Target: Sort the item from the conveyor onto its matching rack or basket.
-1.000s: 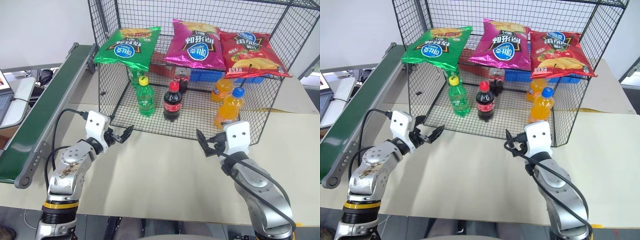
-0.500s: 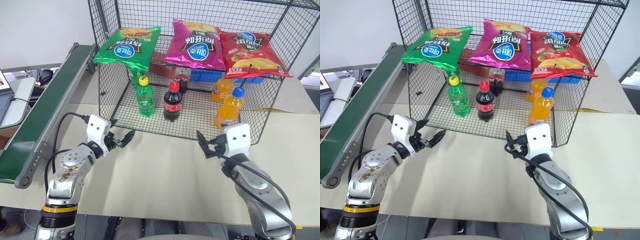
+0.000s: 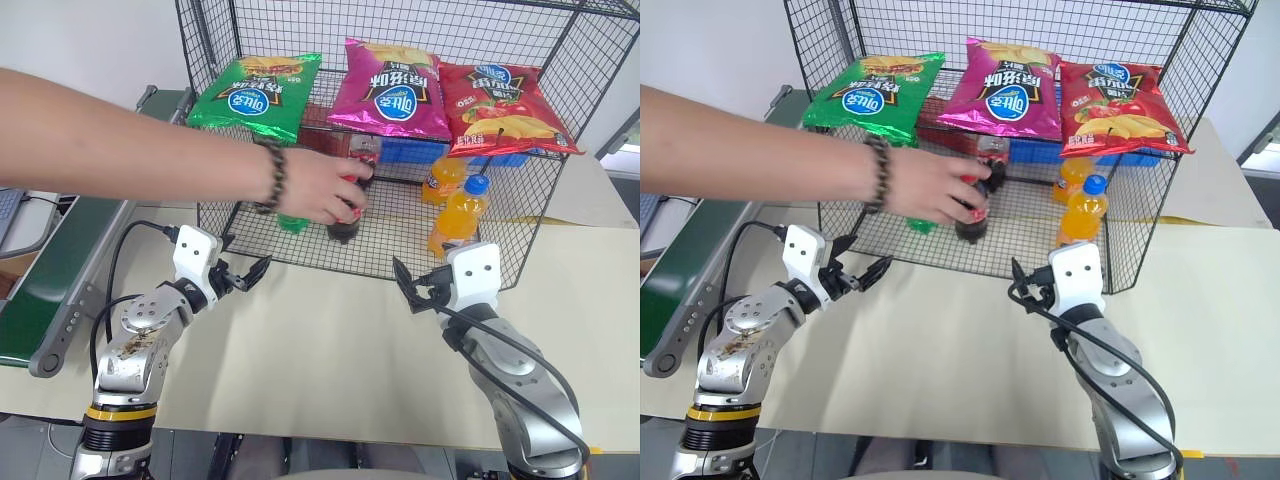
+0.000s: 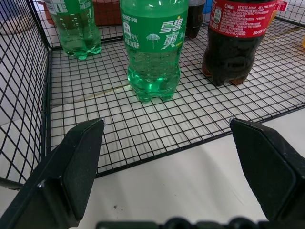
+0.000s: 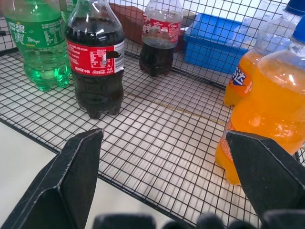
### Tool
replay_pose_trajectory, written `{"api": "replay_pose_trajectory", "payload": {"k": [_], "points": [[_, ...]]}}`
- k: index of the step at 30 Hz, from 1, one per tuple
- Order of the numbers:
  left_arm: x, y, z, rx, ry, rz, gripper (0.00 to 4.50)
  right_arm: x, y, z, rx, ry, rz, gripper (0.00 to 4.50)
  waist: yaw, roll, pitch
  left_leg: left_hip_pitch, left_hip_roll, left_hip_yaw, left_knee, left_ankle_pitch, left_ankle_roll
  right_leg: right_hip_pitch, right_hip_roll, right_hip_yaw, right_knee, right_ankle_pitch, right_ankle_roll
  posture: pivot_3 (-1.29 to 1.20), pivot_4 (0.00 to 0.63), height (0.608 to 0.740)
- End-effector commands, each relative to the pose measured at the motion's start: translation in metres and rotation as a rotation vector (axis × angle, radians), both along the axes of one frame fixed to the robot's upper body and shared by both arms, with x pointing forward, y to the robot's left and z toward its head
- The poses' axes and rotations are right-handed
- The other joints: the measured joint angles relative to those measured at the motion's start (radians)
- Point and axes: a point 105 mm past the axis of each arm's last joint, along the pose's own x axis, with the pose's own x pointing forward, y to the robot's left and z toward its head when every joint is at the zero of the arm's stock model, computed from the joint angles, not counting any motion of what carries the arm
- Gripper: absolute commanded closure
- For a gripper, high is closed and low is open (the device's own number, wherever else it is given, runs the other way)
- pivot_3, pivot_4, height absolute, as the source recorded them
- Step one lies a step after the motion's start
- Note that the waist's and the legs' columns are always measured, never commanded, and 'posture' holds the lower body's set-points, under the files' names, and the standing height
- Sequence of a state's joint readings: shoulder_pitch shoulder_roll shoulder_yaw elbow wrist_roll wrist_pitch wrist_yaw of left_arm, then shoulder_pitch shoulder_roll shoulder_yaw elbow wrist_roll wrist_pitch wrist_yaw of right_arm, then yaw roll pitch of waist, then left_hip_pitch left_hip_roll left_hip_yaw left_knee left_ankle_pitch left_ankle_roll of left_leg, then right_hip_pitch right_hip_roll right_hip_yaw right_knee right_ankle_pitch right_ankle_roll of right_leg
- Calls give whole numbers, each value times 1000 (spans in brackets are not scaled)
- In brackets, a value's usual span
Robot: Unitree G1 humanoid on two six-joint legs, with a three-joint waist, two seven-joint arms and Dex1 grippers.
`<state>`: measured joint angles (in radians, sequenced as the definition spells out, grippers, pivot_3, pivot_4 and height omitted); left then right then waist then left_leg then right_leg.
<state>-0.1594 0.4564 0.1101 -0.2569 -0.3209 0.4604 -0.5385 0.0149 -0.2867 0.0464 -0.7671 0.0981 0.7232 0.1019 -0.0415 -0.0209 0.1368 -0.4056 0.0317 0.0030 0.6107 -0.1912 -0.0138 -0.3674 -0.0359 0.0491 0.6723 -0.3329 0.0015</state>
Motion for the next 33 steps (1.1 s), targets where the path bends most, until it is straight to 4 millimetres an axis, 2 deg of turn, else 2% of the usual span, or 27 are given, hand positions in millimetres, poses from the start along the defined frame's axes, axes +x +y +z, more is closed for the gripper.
{"api": "replay_pose_trajectory", "payload": {"k": [1, 9, 17, 22, 33], "points": [[3, -2, 12, -7, -45, -14, 46, -1, -1, 8, 2, -50, -2, 0, 0, 0, 0, 0, 0, 0, 0, 0, 0, 0, 0, 0, 0, 0, 0, 0, 150, 740], [4, 0, 13, -3, -42, -19, 46, -2, -1, 7, 1, -47, -1, 0, 0, 0, 0, 0, 0, 0, 0, 0, 0, 0, 0, 0, 0, 0, 0, 0, 150, 740], [-6, 3, 9, -1, -19, -25, 46, -1, 3, 2, 1, -36, 21, 0, -1, 0, 0, 0, 0, 0, 0, 0, 0, 0, 0, 0, 0, 0, 0, 0, 150, 740], [-5, 11, 11, 1, -24, 7, 46, 3, 4, 5, 0, -44, 35, 0, -1, 0, 0, 0, 0, 0, 0, 0, 0, 0, 0, 0, 0, 0, 0, 0, 150, 740], [-5, 15, 10, -7, -23, 26, 46, 3, 5, 4, -5, -48, 45, 0, -1, 0, 0, 0, 0, 0, 0, 0, 0, 0, 0, 0, 0, 0, 0, 0, 150, 740]]}}
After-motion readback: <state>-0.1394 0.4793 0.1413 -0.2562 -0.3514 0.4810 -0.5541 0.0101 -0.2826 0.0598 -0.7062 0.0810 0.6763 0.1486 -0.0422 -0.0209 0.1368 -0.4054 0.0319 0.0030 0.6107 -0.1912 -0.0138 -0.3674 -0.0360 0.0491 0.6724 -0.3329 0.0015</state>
